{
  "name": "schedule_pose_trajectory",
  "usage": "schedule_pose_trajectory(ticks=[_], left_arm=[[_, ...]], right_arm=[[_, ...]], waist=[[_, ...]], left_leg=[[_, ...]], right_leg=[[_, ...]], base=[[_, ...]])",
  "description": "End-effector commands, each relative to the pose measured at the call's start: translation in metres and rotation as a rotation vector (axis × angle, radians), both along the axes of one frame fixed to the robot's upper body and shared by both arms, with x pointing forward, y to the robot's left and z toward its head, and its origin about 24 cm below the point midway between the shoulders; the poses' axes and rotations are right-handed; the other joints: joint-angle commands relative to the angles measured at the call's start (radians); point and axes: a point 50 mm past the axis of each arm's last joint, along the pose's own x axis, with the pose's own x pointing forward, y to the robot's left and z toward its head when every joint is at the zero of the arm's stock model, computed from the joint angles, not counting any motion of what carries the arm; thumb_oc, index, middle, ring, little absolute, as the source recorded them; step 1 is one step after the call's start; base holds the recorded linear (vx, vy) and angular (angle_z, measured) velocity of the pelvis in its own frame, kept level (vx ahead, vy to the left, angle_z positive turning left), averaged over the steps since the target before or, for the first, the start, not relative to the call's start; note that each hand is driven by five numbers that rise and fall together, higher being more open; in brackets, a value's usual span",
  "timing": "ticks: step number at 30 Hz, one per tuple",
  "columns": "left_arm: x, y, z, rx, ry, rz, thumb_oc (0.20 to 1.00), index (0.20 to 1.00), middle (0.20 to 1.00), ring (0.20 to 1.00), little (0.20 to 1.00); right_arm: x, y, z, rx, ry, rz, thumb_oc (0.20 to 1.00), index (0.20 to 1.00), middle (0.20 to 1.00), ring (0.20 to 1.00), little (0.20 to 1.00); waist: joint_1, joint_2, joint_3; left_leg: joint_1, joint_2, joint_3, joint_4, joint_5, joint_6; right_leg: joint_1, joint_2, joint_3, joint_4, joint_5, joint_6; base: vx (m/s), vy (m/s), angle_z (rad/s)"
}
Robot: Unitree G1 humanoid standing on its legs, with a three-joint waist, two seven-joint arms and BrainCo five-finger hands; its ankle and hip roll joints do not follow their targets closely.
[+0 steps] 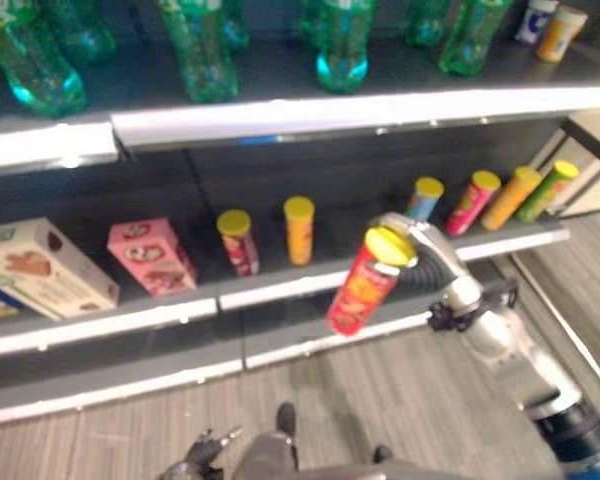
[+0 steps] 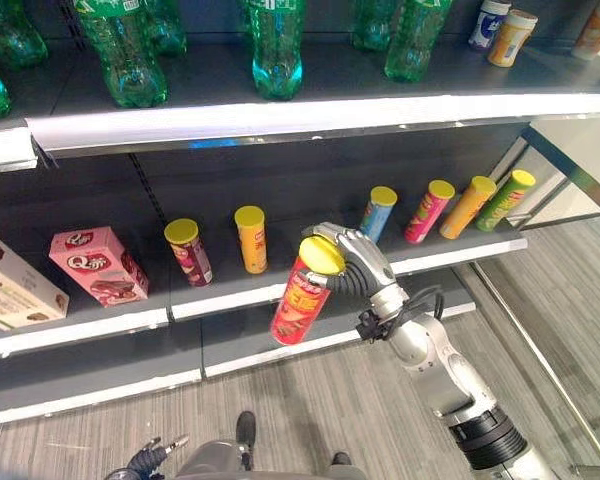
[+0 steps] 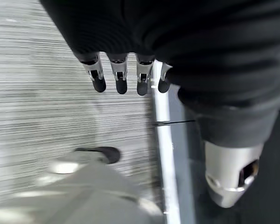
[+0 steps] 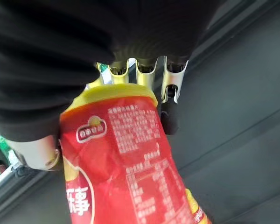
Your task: Put the goods on the table back onto the shelves and tidy them up.
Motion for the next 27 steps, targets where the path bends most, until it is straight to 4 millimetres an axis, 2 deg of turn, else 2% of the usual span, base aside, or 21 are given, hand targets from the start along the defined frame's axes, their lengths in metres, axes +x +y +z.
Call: schedule_pose_trajectory(ticks=[1,2,3,4,5,6,8,9,10,11,12,13,14,15,16,18,22,27], left_arm=[[-0.002,-0.011,-0.002,0.021,0.019,-0.127,1.0,1.0,1.0,1.0,1.0],[-0.006,-0.01,-0.003,0.029,0.038,-0.144,1.0,1.0,1.0,1.0,1.0],[-0.008,-0.009,-0.003,0.03,0.044,-0.146,1.0,1.0,1.0,1.0,1.0],[-0.009,-0.009,-0.003,0.03,0.045,-0.146,1.0,1.0,1.0,1.0,1.0],[-0.012,-0.007,-0.004,0.03,0.051,-0.139,1.0,1.0,1.0,1.0,1.0],[-0.013,-0.007,-0.004,0.03,0.052,-0.139,1.0,1.0,1.0,1.0,1.0],[-0.015,-0.006,-0.004,0.033,0.055,-0.138,1.0,1.0,1.0,1.0,1.0],[-0.016,-0.004,-0.004,0.041,0.059,-0.134,1.0,1.0,1.0,1.0,1.0],[-0.016,-0.002,-0.003,0.046,0.056,-0.124,1.0,1.0,1.0,1.0,1.0],[-0.016,-0.002,-0.003,0.046,0.056,-0.123,1.0,1.0,1.0,1.0,1.0],[-0.015,-0.001,-0.003,0.047,0.05,-0.114,1.0,1.0,1.0,1.0,1.0],[-0.015,0.003,-0.001,0.05,0.032,-0.073,1.0,1.0,1.0,1.0,1.0],[-0.015,0.003,-0.001,0.051,0.032,-0.072,1.0,1.0,1.0,1.0,1.0],[-0.02,0.006,-0.002,0.049,0.036,-0.016,1.0,1.0,1.0,1.0,1.0],[-0.02,0.006,-0.002,0.049,0.036,-0.015,1.0,1.0,1.0,1.0,1.0],[-0.021,0.003,-0.003,0.043,0.036,0.002,1.0,1.0,1.0,1.0,1.0],[-0.005,-0.011,-0.003,0.017,-0.002,-0.035,1.0,1.0,1.0,1.0,1.0],[0.002,-0.024,-0.003,0.013,-0.004,-0.126,1.0,1.0,1.0,1.0,1.0]], right_arm=[[0.006,0.002,0.035,-0.001,-0.179,0.01,0.2,0.2,0.2,0.2,0.2],[0.005,0.002,0.032,0.012,-0.172,0.004,0.2,0.2,0.2,0.2,0.2],[0.004,0.002,0.031,0.016,-0.167,0.001,0.2,0.2,0.2,0.2,0.2],[0.004,0.002,0.031,0.016,-0.166,0.001,0.2,0.2,0.2,0.2,0.2],[0.003,0.001,0.03,0.012,-0.159,0.003,0.2,0.2,0.2,0.2,0.2],[0.003,0.001,0.03,0.012,-0.158,0.003,0.2,0.2,0.2,0.2,0.2],[0.002,0.0,0.03,0.007,-0.159,0.002,0.2,0.2,0.2,0.2,0.2],[0.003,0.002,0.032,0.007,-0.165,0.012,0.2,0.2,0.2,0.2,0.2],[0.004,0.005,0.033,0.005,-0.166,0.028,0.2,0.2,0.2,0.2,0.2],[0.004,0.005,0.033,0.005,-0.166,0.029,0.2,0.2,0.2,0.2,0.2],[0.004,0.006,0.032,0.002,-0.161,0.034,0.2,0.2,0.2,0.2,0.2],[0.004,0.007,0.032,0.004,-0.159,0.043,0.2,0.2,0.2,0.2,0.2],[0.004,0.007,0.032,0.005,-0.159,0.043,0.2,0.2,0.2,0.2,0.2],[0.004,0.008,0.032,0.021,-0.154,0.051,0.2,0.2,0.2,0.2,0.2],[0.004,0.008,0.032,0.022,-0.154,0.051,0.2,0.2,0.2,0.2,0.2],[0.006,0.013,0.036,0.023,-0.164,0.077,0.2,0.2,0.2,0.2,0.2],[0.01,0.019,0.034,0.01,-0.156,0.093,0.2,0.2,0.2,0.2,0.2],[0.009,0.025,0.022,-0.004,-0.123,0.099,0.2,0.2,0.2,0.2,0.2]], waist=[[-0.025,0.051,-0.013],[-0.03,0.062,-0.005],[-0.03,0.061,-0.007],[-0.032,0.062,-0.007],[-0.031,0.065,-0.009],[-0.032,0.067,-0.009],[-0.035,0.066,-0.008],[-0.032,0.064,-0.007],[-0.035,0.058,-0.005],[-0.034,0.058,-0.005],[-0.037,0.053,-0.003],[-0.038,0.029,-0.003],[-0.037,0.028,-0.003],[-0.019,-0.002,-0.016],[-0.02,-0.003,-0.015],[-0.009,-0.015,-0.032],[-0.015,0.014,-0.056],[-0.03,0.04,-0.07]], left_leg=[[0.061,0.083,-0.053,-0.04,-0.049,-0.039],[0.102,0.087,-0.029,-0.058,-0.062,-0.033],[0.116,0.086,-0.019,-0.067,-0.066,-0.035],[0.117,0.086,-0.021,-0.068,-0.066,-0.035],[0.13,0.102,-0.015,-0.078,-0.077,-0.049],[0.132,0.103,-0.017,-0.078,-0.078,-0.049],[0.138,0.119,-0.023,-0.081,-0.09,-0.061],[0.146,0.134,-0.027,-0.085,-0.1,-0.072],[0.156,0.156,-0.038,-0.086,-0.11,-0.091],[0.157,0.157,-0.037,-0.086,-0.112,-0.092],[0.168,0.166,-0.044,-0.089,-0.115,-0.1],[0.185,0.176,-0.051,-0.099,-0.117,-0.115],[0.187,0.175,-0.05,-0.099,-0.117,-0.114],[0.208,0.183,-0.043,-0.116,-0.114,-0.132],[0.211,0.183,-0.044,-0.119,-0.112,-0.132],[0.213,0.23,-0.032,-0.133,-0.097,-0.164],[0.19,0.264,-0.038,-0.137,-0.073,-0.189],[0.188,0.261,-0.039,-0.137,-0.077,-0.19]], right_leg=[[-0.008,0.046,-0.014,0.196,0.003,0.004],[-0.062,0.014,-0.069,0.261,0.025,-0.002],[-0.068,-0.007,-0.102,0.238,0.032,-0.001],[-0.065,-0.007,-0.104,0.235,0.033,-0.001],[-0.069,-0.054,-0.145,0.131,0.043,0.01],[-0.063,-0.052,-0.149,0.123,0.045,0.01],[-0.056,-0.092,-0.155,0.011,0.073,0.027],[-0.067,-0.122,-0.146,-0.051,0.103,0.044],[-0.091,-0.164,-0.122,-0.098,0.168,0.069],[-0.089,-0.163,-0.122,-0.102,0.17,0.069],[-0.099,-0.175,-0.102,-0.107,0.201,0.077],[-0.093,-0.174,-0.054,-0.111,0.227,0.094],[-0.092,-0.175,-0.053,-0.113,0.227,0.095],[-0.072,-0.174,-0.092,-0.139,0.239,0.118],[-0.067,-0.175,-0.094,-0.143,0.241,0.119],[-0.041,-0.135,-0.149,-0.173,0.181,0.122],[0.001,-0.088,-0.182,-0.227,0.133,0.106],[0.018,-0.086,-0.178,-0.232,0.122,0.101]], base=[[0.14,0.16,-0.51],[0.18,0.16,-0.44],[0.15,0.105,-0.61],[0.14,-0.08,-0.33],[0.11,-0.08,-0.31],[0.16,-0.144,-0.15],[0.11,-0.152,-0.05],[0.19,-0.312,-0.02],[0.17,-0.267,0.0],[0.17,-0.269,0.0],[0.17,-0.265,0.12],[0.17,-0.264,0.28],[0.25,-0.365,0.39],[0.14,-0.19,0.41],[0.21,-0.304,0.31],[0.13,-0.244,0.02],[0.08,-0.14,-0.16],[0.06,0.021,0.0]])
